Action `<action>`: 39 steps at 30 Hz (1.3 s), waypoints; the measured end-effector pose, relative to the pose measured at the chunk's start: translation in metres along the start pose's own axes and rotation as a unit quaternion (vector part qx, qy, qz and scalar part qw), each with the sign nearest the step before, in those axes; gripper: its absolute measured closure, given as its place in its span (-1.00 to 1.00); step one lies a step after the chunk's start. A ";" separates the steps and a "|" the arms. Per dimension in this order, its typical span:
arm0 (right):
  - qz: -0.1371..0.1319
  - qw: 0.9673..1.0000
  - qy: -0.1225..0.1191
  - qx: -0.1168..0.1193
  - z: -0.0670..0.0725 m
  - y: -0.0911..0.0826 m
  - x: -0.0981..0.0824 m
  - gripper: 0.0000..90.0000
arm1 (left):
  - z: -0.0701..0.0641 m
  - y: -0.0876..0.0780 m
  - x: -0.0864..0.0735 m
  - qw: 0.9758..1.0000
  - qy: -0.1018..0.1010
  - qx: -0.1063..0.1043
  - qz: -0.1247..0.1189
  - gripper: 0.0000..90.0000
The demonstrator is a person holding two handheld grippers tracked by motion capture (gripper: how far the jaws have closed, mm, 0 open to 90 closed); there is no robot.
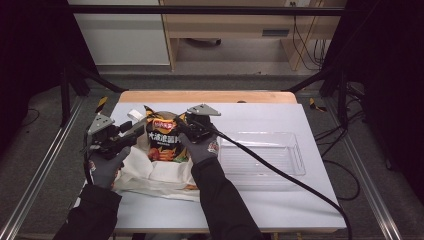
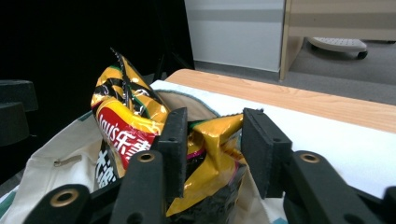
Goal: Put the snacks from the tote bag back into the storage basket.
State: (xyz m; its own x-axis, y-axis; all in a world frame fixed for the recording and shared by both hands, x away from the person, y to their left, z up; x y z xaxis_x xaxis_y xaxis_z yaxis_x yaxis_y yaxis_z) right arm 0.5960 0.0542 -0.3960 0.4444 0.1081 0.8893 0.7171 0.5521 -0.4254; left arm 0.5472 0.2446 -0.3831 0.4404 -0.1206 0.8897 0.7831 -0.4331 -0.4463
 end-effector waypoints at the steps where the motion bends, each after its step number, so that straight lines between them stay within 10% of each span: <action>1: 0.008 1.000 0.002 0.004 0.000 0.001 -0.002 0.54 | 0.000 0.000 0.000 1.000 0.000 0.000 0.000 0.05; 6: 0.007 1.000 -0.015 -0.001 0.001 -0.004 -0.001 1.00 | 0.000 0.000 0.000 1.000 -0.002 0.000 -0.001 0.04; 18: -0.003 0.998 -0.065 0.020 0.021 -0.024 -0.006 1.00 | 0.000 -0.005 0.016 1.000 -0.006 -0.004 -0.019 0.03; 25: -0.009 0.996 -0.083 0.024 0.029 -0.032 -0.010 1.00 | 0.000 0.017 0.013 1.000 -0.003 -0.012 0.014 0.07; 34: -0.008 0.996 -0.081 0.029 0.029 -0.034 -0.014 1.00 | -0.007 0.017 0.005 0.999 0.011 -0.031 0.027 0.87; 39: -0.009 0.997 -0.076 0.025 0.028 -0.036 -0.014 1.00 | -0.012 0.010 0.002 0.999 0.011 -0.032 0.018 0.98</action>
State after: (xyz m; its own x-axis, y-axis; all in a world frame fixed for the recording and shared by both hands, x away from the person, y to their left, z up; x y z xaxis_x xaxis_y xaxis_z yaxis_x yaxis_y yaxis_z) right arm 0.5488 0.0558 -0.3881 0.3418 0.2203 0.9136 0.6945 0.5956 -0.4035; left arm 0.5502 0.2297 -0.3849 0.4581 -0.1567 0.8750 0.7367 -0.4839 -0.4724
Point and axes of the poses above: each handheld gripper's, and its own axes: y roughly forward along the jaws, x roughly out of its top, z roughly to its left, the point moved 7 cm from there along y, roughly forward along the jaws, and after that the axes turned 5 degrees about z, right-handed, at the moved point
